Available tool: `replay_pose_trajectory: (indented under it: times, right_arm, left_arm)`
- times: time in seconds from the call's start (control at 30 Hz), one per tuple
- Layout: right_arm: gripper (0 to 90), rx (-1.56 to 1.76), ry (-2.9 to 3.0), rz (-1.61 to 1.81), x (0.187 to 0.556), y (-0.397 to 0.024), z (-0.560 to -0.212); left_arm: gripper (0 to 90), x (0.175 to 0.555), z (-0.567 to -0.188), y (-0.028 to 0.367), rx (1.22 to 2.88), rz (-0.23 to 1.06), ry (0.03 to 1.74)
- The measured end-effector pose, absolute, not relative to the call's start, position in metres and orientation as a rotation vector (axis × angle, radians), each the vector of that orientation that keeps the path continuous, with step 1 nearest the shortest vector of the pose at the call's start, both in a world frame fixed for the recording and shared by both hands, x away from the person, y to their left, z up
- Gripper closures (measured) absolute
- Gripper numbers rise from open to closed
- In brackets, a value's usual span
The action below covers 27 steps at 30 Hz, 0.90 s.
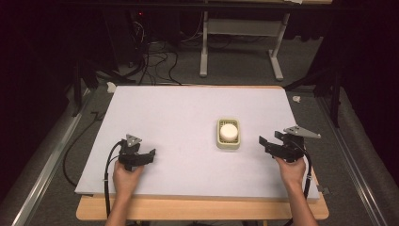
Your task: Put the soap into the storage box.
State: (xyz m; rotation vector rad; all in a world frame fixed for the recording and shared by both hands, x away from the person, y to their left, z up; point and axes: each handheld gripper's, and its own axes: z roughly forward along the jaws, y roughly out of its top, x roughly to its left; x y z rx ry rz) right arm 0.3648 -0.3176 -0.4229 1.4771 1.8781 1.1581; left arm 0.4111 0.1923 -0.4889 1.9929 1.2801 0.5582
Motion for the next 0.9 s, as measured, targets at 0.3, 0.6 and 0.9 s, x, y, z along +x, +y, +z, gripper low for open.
replay_pose_trajectory:
  times: [0.3, 0.6, 0.9]
  right_arm:
    - [27.7, 1.496, 1.875, 1.156, 0.360, -0.323, -0.431]
    - [27.9, 1.519, 1.872, 1.151, 0.357, -0.326, -0.437]
    - [28.1, 1.540, 1.873, 1.140, 0.354, -0.327, -0.442]
  left_arm:
    - [23.1, 0.411, -0.489, 0.192, 1.993, 0.559, 1.280]
    - [23.1, 0.411, -0.489, 0.192, 1.993, 0.559, 1.280]
    - [23.1, 0.411, -0.489, 0.192, 1.994, 0.559, 1.280]
